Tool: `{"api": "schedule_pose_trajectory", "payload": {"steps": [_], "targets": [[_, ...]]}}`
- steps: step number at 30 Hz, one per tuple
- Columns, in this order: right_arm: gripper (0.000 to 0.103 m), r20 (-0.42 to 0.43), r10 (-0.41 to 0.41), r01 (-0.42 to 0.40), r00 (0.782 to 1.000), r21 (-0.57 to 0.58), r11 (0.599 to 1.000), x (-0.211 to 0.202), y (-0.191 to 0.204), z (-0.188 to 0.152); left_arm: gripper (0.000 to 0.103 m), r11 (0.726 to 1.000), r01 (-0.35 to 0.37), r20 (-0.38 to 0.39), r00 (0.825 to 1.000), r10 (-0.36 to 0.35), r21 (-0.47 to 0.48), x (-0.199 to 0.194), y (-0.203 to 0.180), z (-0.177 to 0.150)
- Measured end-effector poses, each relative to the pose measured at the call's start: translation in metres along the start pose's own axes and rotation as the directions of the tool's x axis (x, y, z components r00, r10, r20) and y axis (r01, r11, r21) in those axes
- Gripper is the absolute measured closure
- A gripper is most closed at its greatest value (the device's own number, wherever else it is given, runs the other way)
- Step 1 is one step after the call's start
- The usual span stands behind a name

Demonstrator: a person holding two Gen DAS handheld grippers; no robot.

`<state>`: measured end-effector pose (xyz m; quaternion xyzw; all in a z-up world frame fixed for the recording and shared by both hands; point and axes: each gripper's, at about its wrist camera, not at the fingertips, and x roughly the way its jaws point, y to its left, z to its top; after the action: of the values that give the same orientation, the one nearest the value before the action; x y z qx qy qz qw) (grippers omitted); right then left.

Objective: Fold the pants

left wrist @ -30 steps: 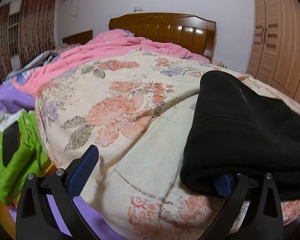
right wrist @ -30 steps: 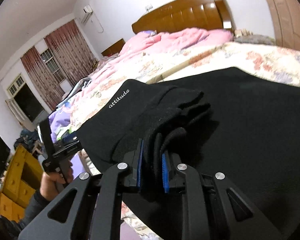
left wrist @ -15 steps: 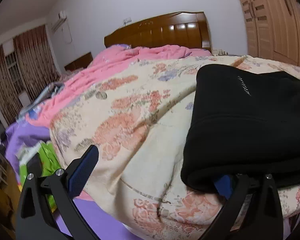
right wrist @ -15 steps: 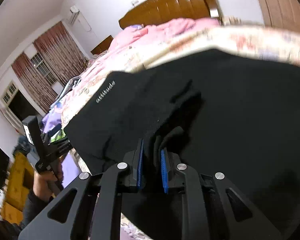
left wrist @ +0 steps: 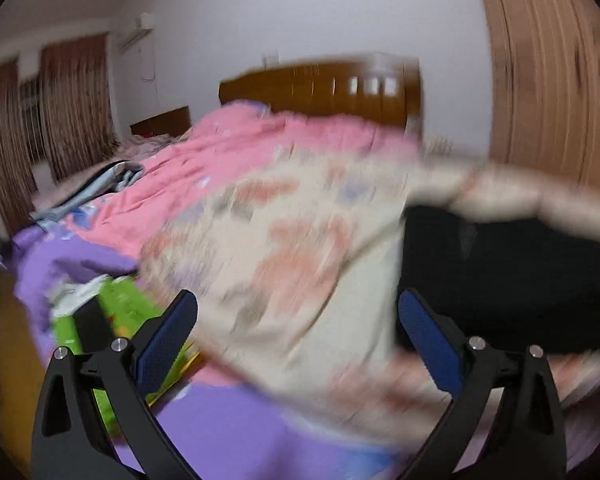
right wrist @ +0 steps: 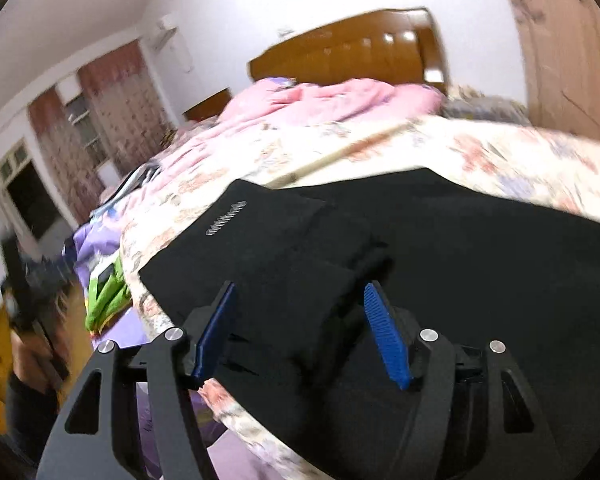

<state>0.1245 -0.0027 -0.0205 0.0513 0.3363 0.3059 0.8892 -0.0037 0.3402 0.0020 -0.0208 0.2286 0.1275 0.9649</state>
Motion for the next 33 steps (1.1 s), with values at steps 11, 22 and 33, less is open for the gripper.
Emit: {"api": "schedule_pose_trajectory", "payload": {"steps": [11,22,33], "targets": [[0.036,-0.109,-0.074,0.054,0.991,-0.177,0.983,0.056,0.029,-0.025,0.002,0.893,0.450,-0.298,0.853,-0.428,0.004,0.144,-0.145,0.046],[0.029,-0.109,-0.057,0.037,0.992,-0.173,0.984,0.056,0.028,-0.026,0.002,0.907,0.412,-0.315,0.852,-0.418,-0.089,0.161,-0.131,0.058],[0.029,-0.119,-0.037,0.017,0.992,-0.166,0.986,0.052,0.027,-0.026,0.002,0.906,0.424,-0.420,0.819,-0.390,-0.014,0.233,-0.169,0.058]]}}
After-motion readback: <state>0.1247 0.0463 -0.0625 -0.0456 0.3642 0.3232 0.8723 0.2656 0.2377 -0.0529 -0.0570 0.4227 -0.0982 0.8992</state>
